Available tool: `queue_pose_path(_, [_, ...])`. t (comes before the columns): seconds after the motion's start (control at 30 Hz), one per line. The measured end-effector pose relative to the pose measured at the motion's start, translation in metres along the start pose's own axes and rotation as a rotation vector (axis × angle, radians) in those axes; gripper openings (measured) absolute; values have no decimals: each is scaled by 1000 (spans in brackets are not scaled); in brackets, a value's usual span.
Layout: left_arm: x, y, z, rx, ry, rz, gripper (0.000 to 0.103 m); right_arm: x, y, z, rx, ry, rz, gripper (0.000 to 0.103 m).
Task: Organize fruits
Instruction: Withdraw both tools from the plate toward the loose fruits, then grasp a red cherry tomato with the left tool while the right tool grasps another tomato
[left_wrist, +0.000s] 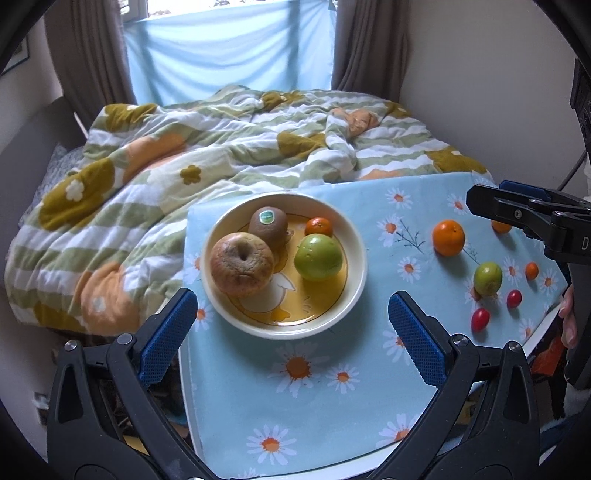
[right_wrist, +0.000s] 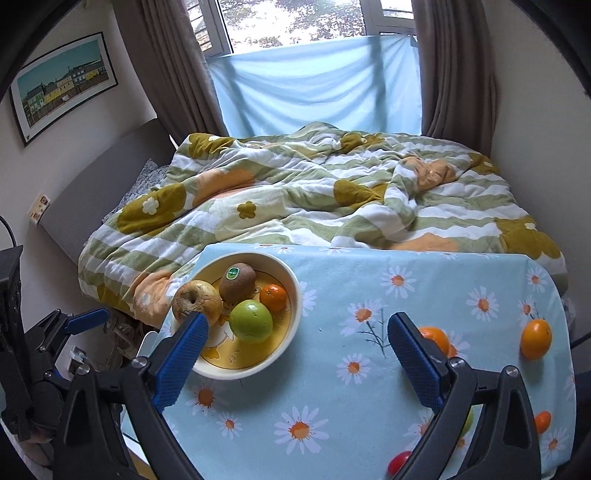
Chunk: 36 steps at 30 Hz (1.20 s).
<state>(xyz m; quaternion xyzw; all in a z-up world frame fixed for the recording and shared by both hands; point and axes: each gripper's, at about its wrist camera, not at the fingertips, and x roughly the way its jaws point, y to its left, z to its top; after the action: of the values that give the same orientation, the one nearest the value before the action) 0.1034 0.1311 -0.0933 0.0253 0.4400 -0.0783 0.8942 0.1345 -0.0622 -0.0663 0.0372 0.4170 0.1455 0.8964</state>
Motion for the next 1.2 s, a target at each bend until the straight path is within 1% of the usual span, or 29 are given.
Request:
queue_pose_path(0.17, [-3, -36, 2, 4, -16, -20, 103, -30, -37, -11, 5, -21, -46, 97])
queue_pose_path(0.27, [-2, -60, 1, -12, -17, -24, 103, -43, -62, -21, -7, -16, -71, 97])
queue_pose_path(0.43, [3, -105, -9, -20, 0, -30, 103, -59, -106, -41, -1, 6, -73, 97])
queue_pose_path(0.57, [12, -143, -19, 25, 8, -10, 103, -62, -137, -60, -14, 46, -96, 97])
queue_pose_path(0.73, [31, -181, -31, 52, 37, -50, 103, -57, -172, -89, -38, 98, -108, 97])
queue_pose_path(0.93, [58, -214, -50, 96, 80, -84, 100, -46, -195, -116, -73, 141, -102, 97])
queue_pose_path(1.0, [66, -221, -56, 104, 95, -89, 94, -40, -198, -124, -83, 158, -93, 97])
queue_pose_path(1.13, [85, -233, -69, 119, 138, -97, 89, -28, -206, -140, -89, 190, -71, 97])
queue_pose_path(1.2, [93, -238, -73, 138, 154, -98, 80, -21, -209, -147, -98, 207, -71, 97])
